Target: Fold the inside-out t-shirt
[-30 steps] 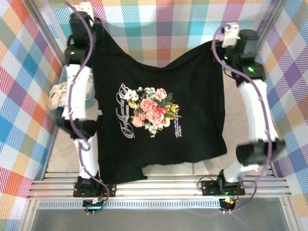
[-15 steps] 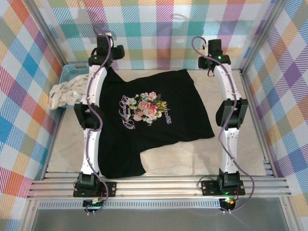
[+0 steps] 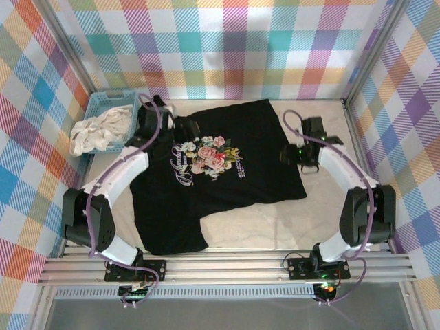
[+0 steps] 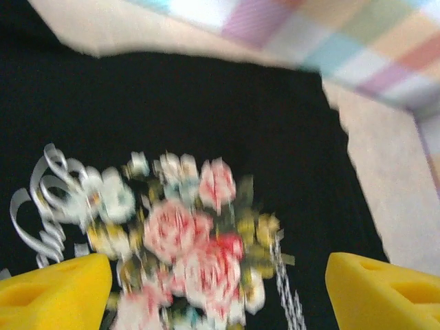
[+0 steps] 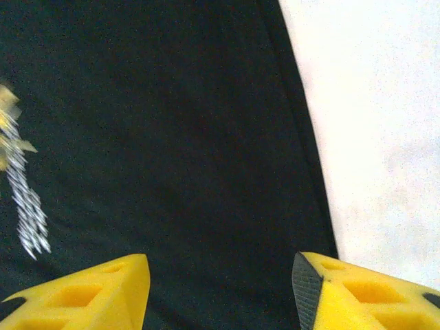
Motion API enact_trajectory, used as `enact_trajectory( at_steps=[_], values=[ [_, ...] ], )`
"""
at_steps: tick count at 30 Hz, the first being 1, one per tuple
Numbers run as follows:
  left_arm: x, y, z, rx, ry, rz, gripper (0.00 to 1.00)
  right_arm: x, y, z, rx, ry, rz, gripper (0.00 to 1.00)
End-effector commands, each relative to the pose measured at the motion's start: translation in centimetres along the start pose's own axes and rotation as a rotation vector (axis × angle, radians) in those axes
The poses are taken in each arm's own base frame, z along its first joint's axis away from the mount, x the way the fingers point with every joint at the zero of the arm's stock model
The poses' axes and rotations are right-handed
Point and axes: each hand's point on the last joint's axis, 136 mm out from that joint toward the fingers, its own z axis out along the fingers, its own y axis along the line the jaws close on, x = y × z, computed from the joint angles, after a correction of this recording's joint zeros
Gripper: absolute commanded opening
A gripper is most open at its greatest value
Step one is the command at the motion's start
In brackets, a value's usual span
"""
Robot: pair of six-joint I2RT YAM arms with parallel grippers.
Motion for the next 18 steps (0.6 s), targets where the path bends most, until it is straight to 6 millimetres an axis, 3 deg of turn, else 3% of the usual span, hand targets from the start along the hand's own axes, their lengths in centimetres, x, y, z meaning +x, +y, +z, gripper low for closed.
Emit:
enact_trajectory(
  at_steps=[1, 5, 10, 13, 18],
  values=[
    [2.6, -0.5, -0.9, 0.055, 0.027, -0.042, 0.82, 3.2, -2.3, -1.9, 0.055, 0.001, 0.158, 0.6],
    [4.6, -0.2, -1.8, 0.061, 0.05, -0.042, 0.82, 8.2, -5.1, -0.7, 0.093, 0.136, 0.316, 0.61],
    [6.0, 0.8, -2.3, 0.031, 0.066, -0.026, 0.82, 11.2, -6.2, 1.7, 0.142, 0.268, 0.36, 0.61],
    [6.4, 1.4, -2.3, 0.002, 0.072, -0.009, 0.83, 11.2, -6.4, 3.0, 0.142, 0.28, 0.36, 0.61],
    [7.3, 2.3, -1.6, -0.025, 0.094, -0.01, 0.83, 9.0, -5.8, 4.4, 0.092, 0.252, 0.374, 0.53]
  ],
)
